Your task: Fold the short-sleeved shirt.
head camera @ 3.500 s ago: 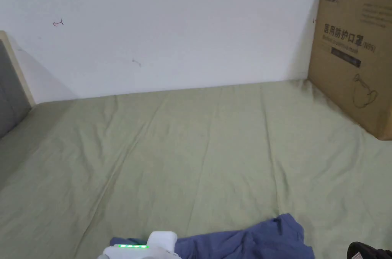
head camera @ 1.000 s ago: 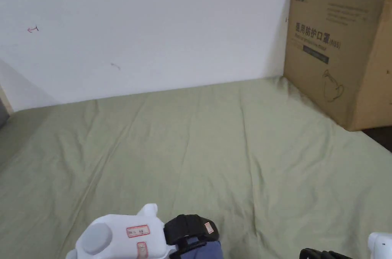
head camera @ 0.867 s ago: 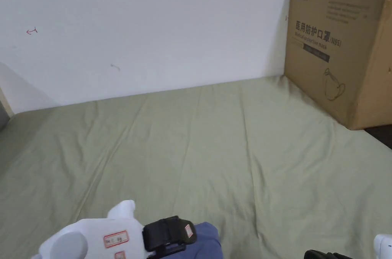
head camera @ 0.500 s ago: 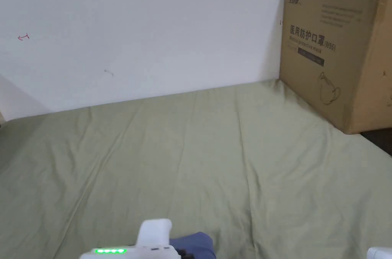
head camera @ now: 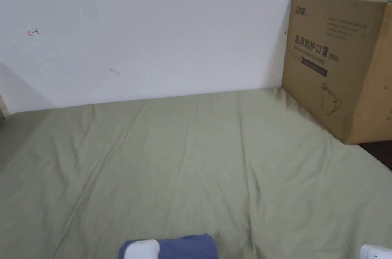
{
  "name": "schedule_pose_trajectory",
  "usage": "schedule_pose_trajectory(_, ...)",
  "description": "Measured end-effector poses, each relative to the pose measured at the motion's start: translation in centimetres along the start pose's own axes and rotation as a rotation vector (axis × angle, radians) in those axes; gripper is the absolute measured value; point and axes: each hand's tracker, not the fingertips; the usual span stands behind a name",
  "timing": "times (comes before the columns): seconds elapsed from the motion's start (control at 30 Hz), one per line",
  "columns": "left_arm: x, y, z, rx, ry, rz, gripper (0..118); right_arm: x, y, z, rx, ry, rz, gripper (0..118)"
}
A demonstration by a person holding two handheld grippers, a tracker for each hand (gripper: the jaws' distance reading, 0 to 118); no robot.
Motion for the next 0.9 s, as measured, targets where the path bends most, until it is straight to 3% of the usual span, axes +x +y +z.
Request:
schedule_pose_trajectory(0.13,-0.2,3.7,8.4,0.256,0.109,-0.097,1,-3.3,1.9,1.3,0.1,0.052,0.091,0)
schedule_pose_trajectory(0.27,0.2,5.7,15.2,0.492,0.242,-0.206,1,-7.5,4.5,3.8,0.305,0.06,0.22,0)
schedule_pose_trajectory(0.37,0.0,4.8,17.8,0.637,0.329,-0.241,1,-10.1,4.3,5.3,0.549,-0.058,0.376,0)
schedule_pose_trajectory(0.47,-0.5,2.3,18.2,0.716,0.424,-0.219,1,-10.5,0.5,4.6,0.838,-0.268,0.522,0)
schedule_pose_trajectory(0.53,-0.6,0.8,18.2,0.715,0.455,-0.204,1,-10.3,-0.7,4.0,0.797,-0.396,0.52,0)
schedule_pose_trajectory(0.63,-0.6,-0.3,18.2,0.736,0.47,-0.215,1,-9.2,-1.5,4.0,0.725,-0.367,0.422,0)
schedule_pose_trajectory(0.9,-0.4,0.6,17.6,0.717,0.487,-0.196,1,-8.3,-0.1,4.8,0.722,-0.42,0.373,0)
